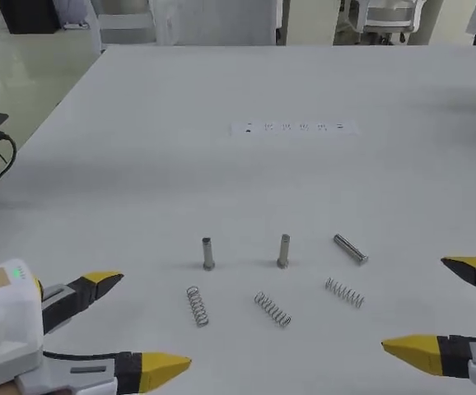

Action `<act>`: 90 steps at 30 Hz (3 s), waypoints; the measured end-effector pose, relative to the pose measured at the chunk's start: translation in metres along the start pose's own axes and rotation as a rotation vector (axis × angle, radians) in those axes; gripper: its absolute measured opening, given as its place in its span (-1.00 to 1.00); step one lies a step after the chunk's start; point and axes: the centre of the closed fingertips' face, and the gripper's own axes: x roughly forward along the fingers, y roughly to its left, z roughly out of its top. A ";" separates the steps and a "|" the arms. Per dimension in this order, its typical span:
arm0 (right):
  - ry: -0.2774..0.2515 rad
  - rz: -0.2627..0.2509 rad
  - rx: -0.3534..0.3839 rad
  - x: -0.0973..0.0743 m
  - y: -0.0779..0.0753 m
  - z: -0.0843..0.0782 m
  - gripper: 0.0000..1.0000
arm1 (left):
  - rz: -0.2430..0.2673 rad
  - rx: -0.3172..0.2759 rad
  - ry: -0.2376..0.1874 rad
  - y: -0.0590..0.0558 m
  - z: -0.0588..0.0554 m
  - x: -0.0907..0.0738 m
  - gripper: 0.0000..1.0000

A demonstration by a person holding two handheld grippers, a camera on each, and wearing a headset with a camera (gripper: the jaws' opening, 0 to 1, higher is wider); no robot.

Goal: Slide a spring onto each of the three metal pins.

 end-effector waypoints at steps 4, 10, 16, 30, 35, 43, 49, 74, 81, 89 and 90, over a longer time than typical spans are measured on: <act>-0.002 -0.002 -0.002 0.002 -0.005 0.001 0.90 | 0.002 0.003 -0.008 0.001 0.003 0.002 0.84; -0.023 -0.007 -0.005 0.005 -0.009 0.007 0.90 | 0.007 0.012 0.000 0.003 0.003 0.002 0.83; -0.023 0.003 -0.007 0.005 -0.006 0.005 0.89 | 0.021 0.010 -0.006 0.004 0.005 -0.002 0.83; -0.008 0.002 0.015 0.004 -0.004 -0.004 0.88 | 0.010 -0.001 0.002 0.002 0.001 0.003 0.81; -0.005 -0.006 0.019 0.002 -0.007 -0.006 0.87 | 0.002 0.001 0.004 0.001 0.001 0.005 0.80; -0.006 -0.012 0.040 0.002 -0.013 -0.006 0.83 | 0.002 0.002 0.005 0.000 0.000 0.004 0.79; 0.000 -0.004 0.052 0.009 -0.018 0.003 0.75 | 0.016 -0.003 -0.011 0.000 0.002 -0.001 0.77; 0.190 0.004 -0.105 0.081 -0.058 0.034 0.27 | 0.027 0.014 -0.056 -0.008 0.011 -0.013 0.72; 0.271 -0.009 -0.100 0.101 -0.068 0.027 0.09 | 0.030 0.021 -0.062 -0.009 0.014 -0.015 0.70; 0.376 -0.050 -0.101 0.116 -0.080 0.009 -0.20 | 0.036 0.014 -0.067 -0.008 0.013 -0.016 0.69; 0.380 -0.051 -0.100 0.117 -0.081 0.008 -0.24 | 0.036 0.014 -0.068 -0.008 0.013 -0.016 0.68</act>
